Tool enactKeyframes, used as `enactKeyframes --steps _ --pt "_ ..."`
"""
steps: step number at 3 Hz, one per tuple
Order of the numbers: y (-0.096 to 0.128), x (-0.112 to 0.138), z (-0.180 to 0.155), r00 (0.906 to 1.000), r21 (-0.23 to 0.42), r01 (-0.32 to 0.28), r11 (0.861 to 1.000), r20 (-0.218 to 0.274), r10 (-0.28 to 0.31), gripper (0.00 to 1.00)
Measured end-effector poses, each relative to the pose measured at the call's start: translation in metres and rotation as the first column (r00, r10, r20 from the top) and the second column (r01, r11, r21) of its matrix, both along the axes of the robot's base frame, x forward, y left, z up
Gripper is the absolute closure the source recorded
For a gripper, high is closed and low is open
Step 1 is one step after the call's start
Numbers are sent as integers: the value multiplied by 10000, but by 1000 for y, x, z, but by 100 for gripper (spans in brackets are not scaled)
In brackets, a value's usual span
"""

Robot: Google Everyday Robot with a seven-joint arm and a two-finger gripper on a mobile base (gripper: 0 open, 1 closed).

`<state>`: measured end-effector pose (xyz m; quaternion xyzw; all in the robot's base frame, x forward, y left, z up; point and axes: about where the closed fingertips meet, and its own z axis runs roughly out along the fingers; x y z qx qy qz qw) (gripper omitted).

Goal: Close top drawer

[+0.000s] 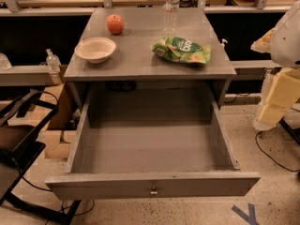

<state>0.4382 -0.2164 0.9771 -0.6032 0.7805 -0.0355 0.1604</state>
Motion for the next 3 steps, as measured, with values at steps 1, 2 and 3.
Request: enactKeyframes --steps 1,2,3 --pt "0 0 0 10000 0 0 10000 0 0 0" --pt "0 -2 -14 9999 279 -64 9996 141 60 0" --pt "2 -18 -67 9996 1225 -177 9923 240 149 18"
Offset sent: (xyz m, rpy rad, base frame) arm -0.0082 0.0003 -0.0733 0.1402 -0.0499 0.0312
